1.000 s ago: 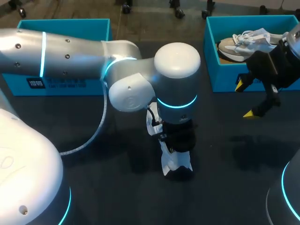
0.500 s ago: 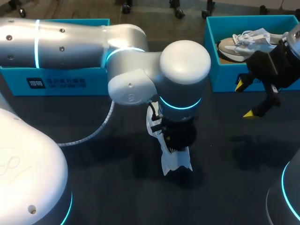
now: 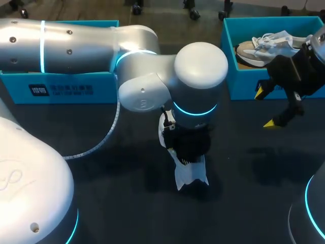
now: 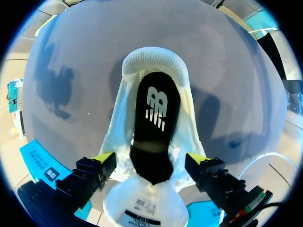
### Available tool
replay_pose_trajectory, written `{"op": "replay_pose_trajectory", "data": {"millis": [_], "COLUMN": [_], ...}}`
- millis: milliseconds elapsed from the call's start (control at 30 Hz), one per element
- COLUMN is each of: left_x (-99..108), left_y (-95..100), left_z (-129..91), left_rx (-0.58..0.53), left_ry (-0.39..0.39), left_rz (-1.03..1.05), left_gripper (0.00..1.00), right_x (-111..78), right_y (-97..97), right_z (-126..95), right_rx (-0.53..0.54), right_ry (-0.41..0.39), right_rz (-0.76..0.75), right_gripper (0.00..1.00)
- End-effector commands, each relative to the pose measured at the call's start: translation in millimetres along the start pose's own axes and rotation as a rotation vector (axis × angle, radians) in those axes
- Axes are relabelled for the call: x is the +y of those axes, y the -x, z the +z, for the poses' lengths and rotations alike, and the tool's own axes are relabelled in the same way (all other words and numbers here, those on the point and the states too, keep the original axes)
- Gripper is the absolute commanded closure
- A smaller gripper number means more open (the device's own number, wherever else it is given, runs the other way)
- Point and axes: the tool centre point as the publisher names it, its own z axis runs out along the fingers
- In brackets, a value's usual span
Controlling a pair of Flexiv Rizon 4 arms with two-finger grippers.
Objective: Take the shoe out of the shoebox, open the shoe tongue, remove and reinsert the insole, then place the shoe into the shoebox
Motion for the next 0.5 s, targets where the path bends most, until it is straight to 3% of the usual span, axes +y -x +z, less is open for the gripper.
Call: {"op": "replay_pose_trajectory", "data": {"millis": [33,367,500], "left_x": [3.6,23.3,35.2], "left_y": [-4.3,-4.3,-1.1], "left_z": [1.0,-3.9,-7.2], "left_rx": [-0.003,-0.027,-0.02], "left_ry": [-0.01,-0.088,-0.079], "left_rz": [0.004,0.042,0.059], "left_gripper": [0.0,0.0,0.0], "right_x": [0.1,0.1,0.1], "right_y": [0.5,0.5,0.5], "right_z": [1.0,1.0,1.0], "right_rx": [0.0,0.0,0.0], "right_ry": [-0.003,-0.003,-0.003], "right_rz": [0.001,0.001,0.001], "right_gripper": [0.0,0.0,0.0]}}
